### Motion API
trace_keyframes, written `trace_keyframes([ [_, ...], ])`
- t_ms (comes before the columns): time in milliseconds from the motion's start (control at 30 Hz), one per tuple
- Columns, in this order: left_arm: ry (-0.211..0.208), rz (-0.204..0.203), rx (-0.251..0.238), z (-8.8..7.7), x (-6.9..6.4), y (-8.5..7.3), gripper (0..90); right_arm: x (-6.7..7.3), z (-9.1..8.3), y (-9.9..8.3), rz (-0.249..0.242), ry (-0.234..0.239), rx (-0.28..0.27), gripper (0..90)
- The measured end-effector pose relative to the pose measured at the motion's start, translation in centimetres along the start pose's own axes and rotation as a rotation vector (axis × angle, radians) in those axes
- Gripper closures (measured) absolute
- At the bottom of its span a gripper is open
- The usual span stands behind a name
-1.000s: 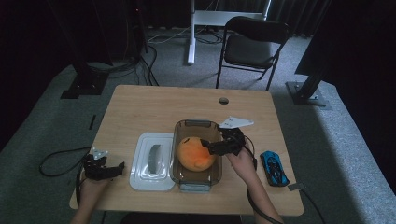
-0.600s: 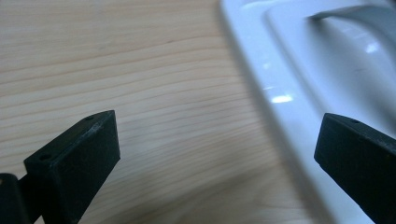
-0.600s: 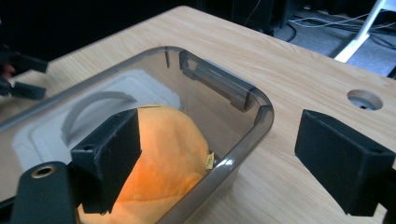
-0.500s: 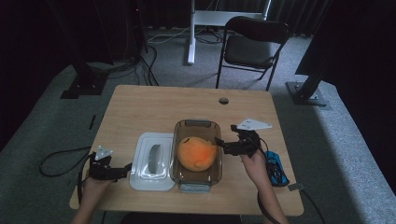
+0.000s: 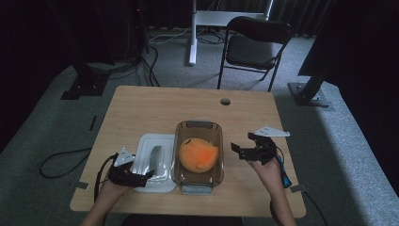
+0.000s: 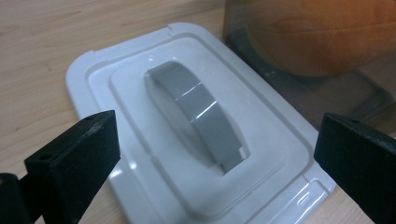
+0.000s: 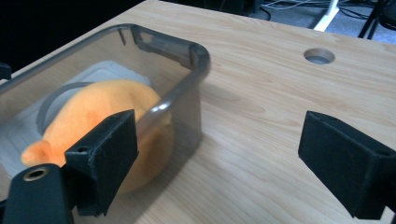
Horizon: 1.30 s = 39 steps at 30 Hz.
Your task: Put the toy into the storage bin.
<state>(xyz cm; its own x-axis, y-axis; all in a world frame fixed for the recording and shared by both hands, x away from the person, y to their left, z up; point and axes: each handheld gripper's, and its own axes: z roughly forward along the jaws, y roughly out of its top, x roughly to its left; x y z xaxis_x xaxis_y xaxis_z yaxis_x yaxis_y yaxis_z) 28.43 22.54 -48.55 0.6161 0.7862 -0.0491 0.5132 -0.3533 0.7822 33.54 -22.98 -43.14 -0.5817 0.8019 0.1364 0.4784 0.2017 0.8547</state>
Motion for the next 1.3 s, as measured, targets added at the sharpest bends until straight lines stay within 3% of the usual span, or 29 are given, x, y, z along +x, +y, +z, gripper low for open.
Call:
trace_keyframes([
  [100,0.005,0.022,0.004,0.6,-0.6,0.4,0.9,-0.5,-0.6,-0.6,0.010,0.011,0.000,11.3],
  [333,-0.010,0.046,0.014,2.2,-1.7,1.1,0.9,-1.5,-1.7,-2.2,0.037,-0.015,0.013,11.5],
  [567,-0.025,0.054,0.017,3.2,-2.3,1.3,0.9,-2.5,-2.7,-3.4,0.065,-0.030,0.012,11.4],
  [1167,-0.045,0.073,0.012,4.8,-3.9,1.8,0.9,-6.3,-5.5,-8.2,0.194,-0.187,0.036,11.4],
  [1300,-0.045,0.077,0.012,4.8,-3.9,1.9,1.0,-6.8,-5.7,-9.2,0.217,-0.241,0.069,11.3],
])
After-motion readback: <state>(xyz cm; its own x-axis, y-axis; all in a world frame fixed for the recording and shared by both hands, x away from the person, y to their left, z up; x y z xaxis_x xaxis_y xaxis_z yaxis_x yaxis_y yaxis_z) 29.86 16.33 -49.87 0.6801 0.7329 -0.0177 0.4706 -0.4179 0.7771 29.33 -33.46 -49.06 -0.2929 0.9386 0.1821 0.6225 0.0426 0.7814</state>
